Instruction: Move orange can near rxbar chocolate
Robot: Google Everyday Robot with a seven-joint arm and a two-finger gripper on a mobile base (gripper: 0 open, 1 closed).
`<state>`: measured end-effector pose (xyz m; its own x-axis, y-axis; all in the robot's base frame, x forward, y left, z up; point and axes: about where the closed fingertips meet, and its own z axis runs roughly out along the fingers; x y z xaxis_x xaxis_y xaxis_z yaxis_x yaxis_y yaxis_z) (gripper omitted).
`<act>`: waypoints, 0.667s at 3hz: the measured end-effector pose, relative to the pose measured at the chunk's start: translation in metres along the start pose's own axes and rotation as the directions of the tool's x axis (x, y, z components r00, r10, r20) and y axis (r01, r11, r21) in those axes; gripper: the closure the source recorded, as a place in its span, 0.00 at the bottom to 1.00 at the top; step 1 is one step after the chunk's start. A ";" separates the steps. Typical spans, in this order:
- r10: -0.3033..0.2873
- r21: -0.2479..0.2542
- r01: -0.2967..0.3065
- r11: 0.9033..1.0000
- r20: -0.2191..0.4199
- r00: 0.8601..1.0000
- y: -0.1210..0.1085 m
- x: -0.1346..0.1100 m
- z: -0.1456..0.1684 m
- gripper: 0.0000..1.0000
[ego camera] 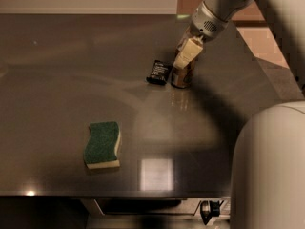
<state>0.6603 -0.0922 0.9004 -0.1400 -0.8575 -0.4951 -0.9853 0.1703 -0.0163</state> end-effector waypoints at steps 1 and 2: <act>0.000 0.008 0.000 1.000 0.006 1.000 -0.003 -0.002 0.003 0.36; -0.001 0.013 0.001 1.000 0.011 1.000 -0.006 -0.004 0.007 0.12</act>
Offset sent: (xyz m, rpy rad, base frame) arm 0.0032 0.0022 -0.0011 0.0041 -0.0066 -0.0029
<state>0.6677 -0.0867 0.8969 -0.1381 -0.8521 -0.5049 -0.9840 0.1761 -0.0279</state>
